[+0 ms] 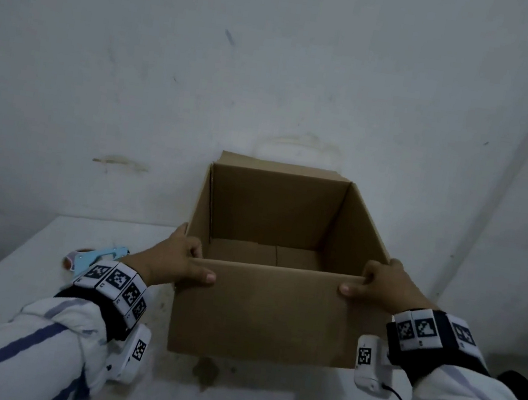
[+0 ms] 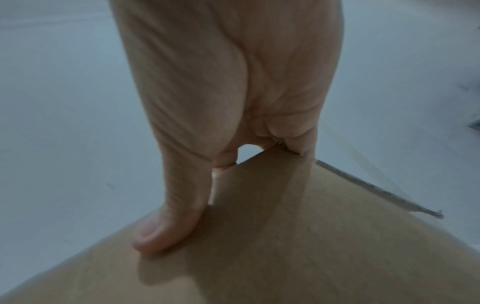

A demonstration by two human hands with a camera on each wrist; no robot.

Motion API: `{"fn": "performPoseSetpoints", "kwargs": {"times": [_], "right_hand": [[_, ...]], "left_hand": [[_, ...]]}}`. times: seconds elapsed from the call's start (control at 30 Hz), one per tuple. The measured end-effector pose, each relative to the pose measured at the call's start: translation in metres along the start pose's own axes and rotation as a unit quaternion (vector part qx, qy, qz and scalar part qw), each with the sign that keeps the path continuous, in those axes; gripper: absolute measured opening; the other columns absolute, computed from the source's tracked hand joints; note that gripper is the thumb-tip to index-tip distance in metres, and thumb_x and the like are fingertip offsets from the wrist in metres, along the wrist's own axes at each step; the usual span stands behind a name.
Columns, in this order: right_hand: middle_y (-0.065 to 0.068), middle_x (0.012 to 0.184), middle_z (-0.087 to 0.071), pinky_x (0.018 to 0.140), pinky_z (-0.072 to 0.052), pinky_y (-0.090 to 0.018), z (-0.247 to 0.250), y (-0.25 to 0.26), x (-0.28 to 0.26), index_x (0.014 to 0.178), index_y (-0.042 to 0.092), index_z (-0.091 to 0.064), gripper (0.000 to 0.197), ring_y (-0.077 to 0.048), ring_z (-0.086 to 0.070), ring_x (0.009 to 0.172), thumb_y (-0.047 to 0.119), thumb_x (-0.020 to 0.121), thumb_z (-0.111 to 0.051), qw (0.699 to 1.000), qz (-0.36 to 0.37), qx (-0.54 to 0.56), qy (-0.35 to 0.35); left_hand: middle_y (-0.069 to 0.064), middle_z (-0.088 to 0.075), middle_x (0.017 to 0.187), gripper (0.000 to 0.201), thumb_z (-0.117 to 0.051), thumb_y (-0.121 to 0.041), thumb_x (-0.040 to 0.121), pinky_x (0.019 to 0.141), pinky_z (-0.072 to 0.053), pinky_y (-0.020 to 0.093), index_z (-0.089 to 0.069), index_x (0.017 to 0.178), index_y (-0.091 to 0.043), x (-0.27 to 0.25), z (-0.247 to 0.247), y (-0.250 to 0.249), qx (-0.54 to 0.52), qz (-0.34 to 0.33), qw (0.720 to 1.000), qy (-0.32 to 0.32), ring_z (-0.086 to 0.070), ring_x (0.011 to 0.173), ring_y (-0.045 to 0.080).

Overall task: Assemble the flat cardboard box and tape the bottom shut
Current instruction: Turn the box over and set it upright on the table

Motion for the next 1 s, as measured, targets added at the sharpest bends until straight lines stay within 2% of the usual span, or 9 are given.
{"fn": "performPoseSetpoints", "kwargs": {"times": [0.07,0.17,0.27,0.4,0.7,0.73,0.8,0.87,1.0], "right_hand": [[-0.010,0.113,-0.044,0.091,-0.045,-0.035,0.001,0.000,-0.004,0.091,0.023,-0.049,0.043,-0.023,-0.050,0.093,0.058,0.074,-0.068,1.000,-0.006,0.004,-0.012],[-0.006,0.098,-0.049,0.073,-0.040,-0.030,0.006,0.002,-0.009,0.072,0.025,-0.045,0.040,-0.020,-0.050,0.087,0.058,0.075,-0.067,0.999,-0.010,0.008,-0.031],[-0.008,0.097,-0.056,0.070,-0.039,-0.030,0.011,0.003,-0.008,0.066,0.028,-0.042,0.042,-0.022,-0.054,0.088,0.062,0.073,-0.065,0.998,-0.014,0.020,-0.049],[-0.008,0.100,-0.049,0.077,-0.042,-0.032,0.010,0.004,-0.008,0.083,0.022,-0.051,0.043,-0.024,-0.053,0.093,0.062,0.074,-0.064,0.997,-0.028,0.028,-0.060],[-0.008,0.113,-0.051,0.099,-0.042,-0.049,0.012,-0.006,-0.002,0.095,0.024,-0.056,0.047,-0.031,-0.053,0.110,0.064,0.071,-0.066,0.990,-0.055,0.068,-0.109],[-0.010,0.116,-0.051,0.099,-0.042,-0.048,0.011,-0.007,0.000,0.099,0.022,-0.058,0.050,-0.031,-0.053,0.111,0.063,0.072,-0.066,0.990,-0.054,0.070,-0.112],[-0.015,0.123,-0.051,0.099,-0.043,-0.044,0.013,-0.010,0.009,0.104,0.016,-0.059,0.053,-0.032,-0.051,0.114,0.059,0.073,-0.067,0.990,-0.042,0.083,-0.110],[-0.017,0.126,-0.049,0.099,-0.042,-0.042,0.015,-0.015,0.020,0.105,0.014,-0.060,0.052,-0.033,-0.049,0.117,0.056,0.074,-0.069,0.988,-0.034,0.103,-0.109],[-0.015,0.127,-0.047,0.100,-0.043,-0.043,0.021,-0.024,0.042,0.107,0.015,-0.060,0.053,-0.033,-0.050,0.115,0.055,0.073,-0.070,0.987,-0.031,0.119,-0.108]], "left_hand": [[0.017,-0.040,0.136,0.040,-0.080,-0.051,0.059,0.097,-0.044,0.045,-0.050,0.063,-0.024,-0.003,0.004,0.000,0.005,-0.006,1.000,-0.026,-0.040,0.129,0.036],[0.004,-0.050,0.095,0.040,-0.079,-0.042,0.067,0.065,-0.039,0.029,-0.047,0.064,-0.019,-0.008,0.010,-0.008,0.000,-0.020,0.997,-0.069,-0.053,0.093,0.024],[0.000,-0.049,0.082,0.039,-0.076,-0.043,0.071,0.058,-0.032,0.027,-0.046,0.065,-0.019,-0.007,0.014,-0.009,-0.015,-0.022,0.996,-0.087,-0.050,0.077,0.018],[0.001,-0.049,0.086,0.039,-0.074,-0.044,0.072,0.058,-0.032,0.027,-0.046,0.069,-0.018,0.000,0.015,-0.005,-0.016,-0.008,0.994,-0.104,-0.048,0.075,0.016],[0.007,-0.049,0.103,0.036,-0.069,-0.044,0.078,0.059,-0.035,0.026,-0.042,0.075,-0.021,0.018,0.009,-0.011,-0.005,-0.006,0.992,-0.125,-0.048,0.079,0.016],[0.009,-0.049,0.109,0.035,-0.068,-0.045,0.079,0.063,-0.039,0.028,-0.042,0.076,-0.022,0.020,0.007,-0.012,0.005,-0.004,0.993,-0.121,-0.050,0.084,0.018],[0.013,-0.044,0.125,0.034,-0.066,-0.048,0.080,0.082,-0.046,0.037,-0.041,0.075,-0.025,0.028,0.000,-0.015,0.021,0.003,0.994,-0.110,-0.050,0.108,0.027],[0.014,-0.037,0.135,0.032,-0.064,-0.048,0.080,0.098,-0.042,0.045,-0.041,0.075,-0.027,0.035,-0.007,-0.018,0.023,0.015,0.995,-0.096,-0.042,0.123,0.032],[0.012,-0.024,0.148,0.031,-0.064,-0.047,0.082,0.105,-0.039,0.048,-0.041,0.074,-0.027,0.046,-0.015,-0.028,0.012,0.031,0.994,-0.102,-0.038,0.130,0.032]]}}
Point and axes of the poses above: each hand's wrist, its own x-axis towards the middle knuckle, its own z-axis out of the back of the hand, y = z × x, the point moved 10 cm from there along x, towards the middle knuckle
